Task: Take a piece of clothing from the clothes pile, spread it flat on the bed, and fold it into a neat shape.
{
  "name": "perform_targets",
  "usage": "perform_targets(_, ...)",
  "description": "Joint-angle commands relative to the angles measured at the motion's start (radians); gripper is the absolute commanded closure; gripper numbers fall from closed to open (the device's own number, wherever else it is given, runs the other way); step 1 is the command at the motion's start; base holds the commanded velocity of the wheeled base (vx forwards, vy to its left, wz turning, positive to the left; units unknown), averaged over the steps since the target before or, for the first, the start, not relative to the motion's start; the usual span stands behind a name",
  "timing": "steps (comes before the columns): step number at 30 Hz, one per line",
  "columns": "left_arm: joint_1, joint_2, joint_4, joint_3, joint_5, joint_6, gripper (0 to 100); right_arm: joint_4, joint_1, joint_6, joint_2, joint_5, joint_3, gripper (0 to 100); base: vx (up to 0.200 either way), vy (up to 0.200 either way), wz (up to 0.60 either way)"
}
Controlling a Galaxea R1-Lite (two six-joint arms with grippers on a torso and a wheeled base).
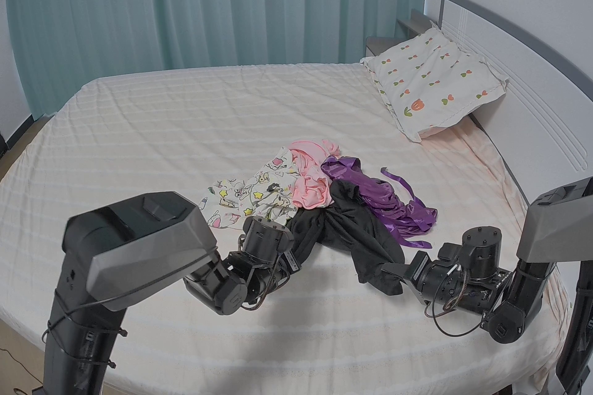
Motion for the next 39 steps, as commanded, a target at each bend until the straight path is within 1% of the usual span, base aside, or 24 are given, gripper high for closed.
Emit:
perform_targets(1,-0.009,-0.273,-0.058,0.205,-0.004,-0.029,100,-0.127,0.020,-0.008,-0.044,-0.009,0.065,100,0.000,0.000,0.00)
perform_targets(4,-0.008,-0.416,-0.081,0.297,-0.004,-0.025,100,-0.123,0.010,-0.005,-0.128,-0.009,0.059,100,0.000,0.000,0.00)
perform_targets(6,-0.001,-0.494,-0.109,0.331,-0.001,-0.015,100,-0.121,0.005,-0.012,-0.193,-0.009,0.039,100,0.000,0.000,0.00)
perform_targets(9,0.006,-0.571,-0.154,0.348,0.004,-0.012,100,-0.120,0.002,-0.035,-0.294,-0.006,0.009,100,0.000,0.000,0.00)
perform_targets(13,0.008,-0.652,-0.157,0.357,0.007,0.000,100,-0.110,0.000,-0.091,-0.404,-0.001,-0.064,100,0.000,0.000,0.00)
perform_targets(16,0.009,-0.727,-0.160,0.363,0.009,0.002,100,-0.050,-0.009,-0.127,-0.504,-0.001,-0.138,100,0.000,0.000,0.00)
perform_targets(18,0.018,-0.764,-0.160,0.366,0.010,0.002,100,0.006,-0.013,-0.134,-0.555,-0.001,-0.150,100,0.000,0.000,0.00)
perform_targets(20,0.028,-0.792,-0.160,0.378,0.012,0.002,100,0.028,-0.021,-0.134,-0.582,0.002,-0.147,100,0.000,0.000,0.00)
perform_targets(21,0.028,-0.792,-0.160,0.378,0.012,0.002,100,0.028,-0.021,-0.134,-0.582,0.002,-0.147,100,0.000,0.000,0.00)
perform_targets(22,0.040,-0.813,-0.158,0.406,0.012,0.000,100,0.043,-0.026,-0.134,-0.587,0.014,-0.119,100,0.000,0.000,0.00)
perform_targets(25,0.040,-0.804,-0.161,0.475,0.015,0.000,100,0.029,-0.021,-0.133,-0.533,0.065,-0.003,100,0.000,0.000,0.00)
perform_targets(26,0.040,-0.804,-0.161,0.475,0.015,0.000,100,0.029,-0.021,-0.133,-0.533,0.065,-0.003,100,0.000,0.000,0.00)
perform_targets(27,0.040,-0.798,-0.161,0.507,0.015,-0.005,100,0.014,-0.020,-0.133,-0.486,0.095,0.036,100,0.000,0.000,0.00)
perform_targets(28,0.035,-0.789,-0.161,0.526,0.015,-0.008,100,-0.006,-0.018,-0.127,-0.459,0.105,0.054,100,0.000,0.000,0.00)
perform_targets(30,0.029,-0.786,-0.164,0.562,0.012,-0.011,100,-0.050,-0.001,-0.119,-0.418,0.108,0.077,100,0.000,0.000,0.00)
perform_targets(33,0.026,-0.779,-0.164,0.596,0.009,-0.025,100,-0.092,0.049,-0.119,-0.355,0.103,0.095,100,0.000,0.000,0.00)
perform_targets(36,0.014,-0.764,-0.164,0.612,0.004,-0.055,100,-0.120,0.077,-0.120,-0.308,0.099,0.095,100,0.000,0.000,0.00)
perform_targets(39,-0.009,-0.743,-0.164,0.619,0.003,-0.110,100,-0.120,0.103,-0.116,-0.275,0.100,0.098,100,0.000,0.000,0.00)
